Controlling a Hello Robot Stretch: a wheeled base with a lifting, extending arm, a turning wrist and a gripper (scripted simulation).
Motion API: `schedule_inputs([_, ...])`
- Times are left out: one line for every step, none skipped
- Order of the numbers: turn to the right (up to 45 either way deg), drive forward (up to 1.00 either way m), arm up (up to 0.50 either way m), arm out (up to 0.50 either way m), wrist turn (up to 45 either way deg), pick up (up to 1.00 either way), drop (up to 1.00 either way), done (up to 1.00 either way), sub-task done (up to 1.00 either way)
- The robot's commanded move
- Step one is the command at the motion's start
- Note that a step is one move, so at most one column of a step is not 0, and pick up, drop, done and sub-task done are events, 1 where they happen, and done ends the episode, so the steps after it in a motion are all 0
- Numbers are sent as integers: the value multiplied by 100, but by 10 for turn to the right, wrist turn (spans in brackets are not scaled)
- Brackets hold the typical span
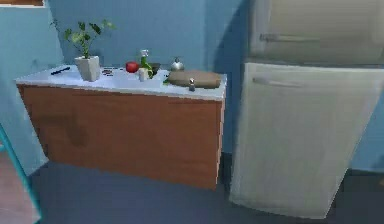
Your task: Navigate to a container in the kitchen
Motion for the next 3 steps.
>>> schedule_inputs([0, 80, 0, 0, 0, 0, 0, 0, 0])
schedule_inputs([-240, 0, 0, 0, 0, 0, 0, 0, 0])
schedule_inputs([0, 0, 0, 0, 0, 0, 0, 100, 0])
